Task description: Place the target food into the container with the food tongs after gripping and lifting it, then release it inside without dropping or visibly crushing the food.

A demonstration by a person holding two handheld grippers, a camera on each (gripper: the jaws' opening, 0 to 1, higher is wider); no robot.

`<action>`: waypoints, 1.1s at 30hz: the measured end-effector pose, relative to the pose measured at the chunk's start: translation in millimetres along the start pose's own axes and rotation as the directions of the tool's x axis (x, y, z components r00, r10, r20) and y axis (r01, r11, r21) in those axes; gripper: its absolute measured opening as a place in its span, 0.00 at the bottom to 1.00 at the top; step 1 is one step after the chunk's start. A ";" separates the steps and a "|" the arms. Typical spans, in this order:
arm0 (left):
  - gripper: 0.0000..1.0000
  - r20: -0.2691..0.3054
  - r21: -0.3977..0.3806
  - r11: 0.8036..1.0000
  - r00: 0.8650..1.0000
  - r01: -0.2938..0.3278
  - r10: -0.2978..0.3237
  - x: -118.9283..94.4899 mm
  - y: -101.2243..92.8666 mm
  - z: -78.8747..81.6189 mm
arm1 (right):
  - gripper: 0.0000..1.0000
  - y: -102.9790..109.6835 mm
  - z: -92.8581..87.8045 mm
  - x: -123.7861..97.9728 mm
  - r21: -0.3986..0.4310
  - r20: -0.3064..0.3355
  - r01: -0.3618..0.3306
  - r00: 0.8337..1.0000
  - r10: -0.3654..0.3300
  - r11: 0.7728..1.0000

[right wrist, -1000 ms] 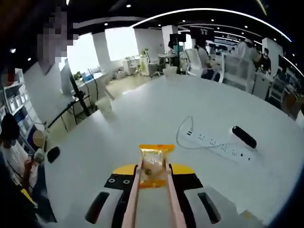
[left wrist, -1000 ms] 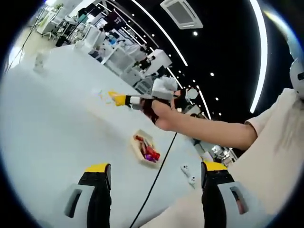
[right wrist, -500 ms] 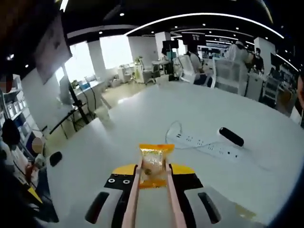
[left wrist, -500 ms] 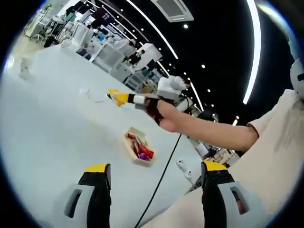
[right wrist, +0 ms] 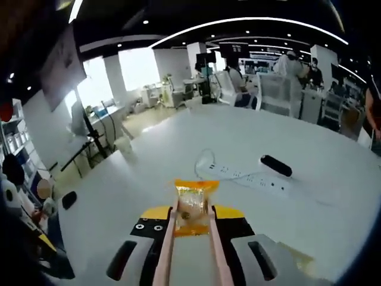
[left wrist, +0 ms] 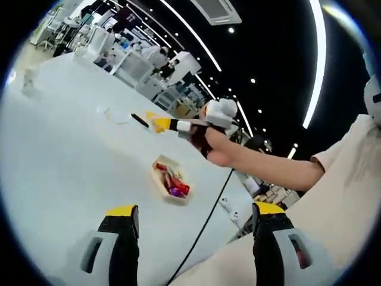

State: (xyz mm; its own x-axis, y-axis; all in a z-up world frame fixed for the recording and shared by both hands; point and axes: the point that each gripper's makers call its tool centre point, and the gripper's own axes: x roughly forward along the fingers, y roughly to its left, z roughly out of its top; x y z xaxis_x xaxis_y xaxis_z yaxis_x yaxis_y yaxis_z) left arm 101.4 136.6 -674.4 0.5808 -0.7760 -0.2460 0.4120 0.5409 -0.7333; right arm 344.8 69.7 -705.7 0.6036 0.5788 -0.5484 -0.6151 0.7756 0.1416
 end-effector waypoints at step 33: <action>0.77 -0.079 0.020 0.998 0.995 0.060 -0.058 13.7 -12.8 -8.9 | 0.25 -29.0 4.5 -55.1 0.064 0.060 0.074 0.995 -0.078 0.995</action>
State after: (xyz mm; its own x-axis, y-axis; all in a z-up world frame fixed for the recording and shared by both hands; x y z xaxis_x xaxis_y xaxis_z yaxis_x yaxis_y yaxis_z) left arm 97.9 116.1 -674.0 0.4989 -0.8291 -0.2522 0.4602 0.5001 -0.7336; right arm 331.6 16.4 -675.9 0.6789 0.5310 -0.5071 -0.5351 0.8307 0.1534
